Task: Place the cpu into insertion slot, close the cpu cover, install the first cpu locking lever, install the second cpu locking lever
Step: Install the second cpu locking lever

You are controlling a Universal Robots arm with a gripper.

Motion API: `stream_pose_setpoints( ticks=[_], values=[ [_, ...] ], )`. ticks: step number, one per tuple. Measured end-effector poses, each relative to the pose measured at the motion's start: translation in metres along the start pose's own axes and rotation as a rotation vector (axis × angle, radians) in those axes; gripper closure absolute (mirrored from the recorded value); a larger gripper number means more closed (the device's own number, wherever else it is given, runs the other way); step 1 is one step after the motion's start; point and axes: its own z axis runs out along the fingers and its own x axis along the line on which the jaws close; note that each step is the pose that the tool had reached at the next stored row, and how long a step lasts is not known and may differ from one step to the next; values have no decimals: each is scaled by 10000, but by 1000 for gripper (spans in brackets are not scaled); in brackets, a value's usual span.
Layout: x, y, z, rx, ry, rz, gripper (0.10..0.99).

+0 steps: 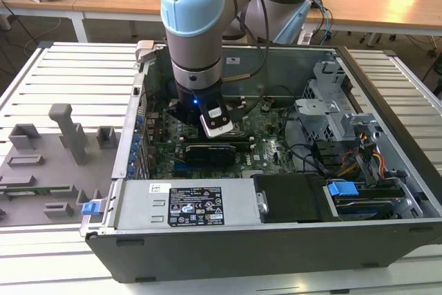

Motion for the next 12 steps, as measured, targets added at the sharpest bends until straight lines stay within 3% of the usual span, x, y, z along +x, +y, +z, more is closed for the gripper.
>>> stream_pose_setpoints(
  ticks=[2, 9, 12],
  values=[
    [2, -1, 24, -99, -4, 5, 980],
    [4, -2, 18, -98, 9, 6, 980],
    [1, 16, -62, -99, 9, 7, 980]
  ],
)
